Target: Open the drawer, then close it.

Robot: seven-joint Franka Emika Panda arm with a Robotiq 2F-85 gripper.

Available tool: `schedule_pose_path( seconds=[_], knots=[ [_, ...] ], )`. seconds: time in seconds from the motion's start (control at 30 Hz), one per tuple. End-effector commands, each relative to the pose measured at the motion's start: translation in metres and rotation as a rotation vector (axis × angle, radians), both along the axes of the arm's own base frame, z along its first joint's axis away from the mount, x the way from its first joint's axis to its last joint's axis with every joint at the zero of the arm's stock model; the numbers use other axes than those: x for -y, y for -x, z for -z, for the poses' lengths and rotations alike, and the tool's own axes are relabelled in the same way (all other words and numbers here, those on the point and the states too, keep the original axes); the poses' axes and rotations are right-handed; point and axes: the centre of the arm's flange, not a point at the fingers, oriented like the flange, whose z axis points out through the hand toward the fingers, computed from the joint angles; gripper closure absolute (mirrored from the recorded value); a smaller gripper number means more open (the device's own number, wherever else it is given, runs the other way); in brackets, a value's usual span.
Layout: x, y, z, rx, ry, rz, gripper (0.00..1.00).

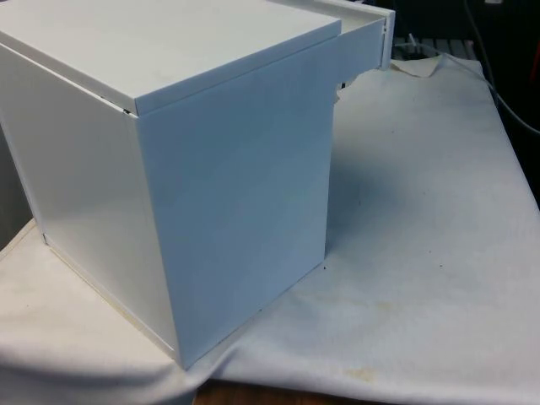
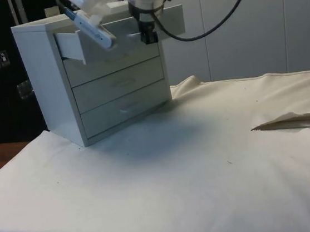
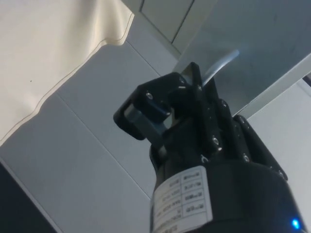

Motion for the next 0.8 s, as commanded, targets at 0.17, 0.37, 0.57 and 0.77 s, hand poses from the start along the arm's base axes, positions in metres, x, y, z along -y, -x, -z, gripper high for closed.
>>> schedule_pose_path(
  seconds=[0.17, 0.37, 0.57, 0.77],
  knots=[
    [-0.010, 0.019, 0.002, 0.005, 0.000, -0.007, 0.93],
    [-0.015, 0.028, 0.005, 0.005, 0.004, -0.016, 0.93],
    [-0.019, 0.047, 0.004, 0.002, 0.012, -0.034, 0.93],
    [-0.018, 0.055, 0.006, 0.004, 0.018, -0.053, 0.93]
  ],
)
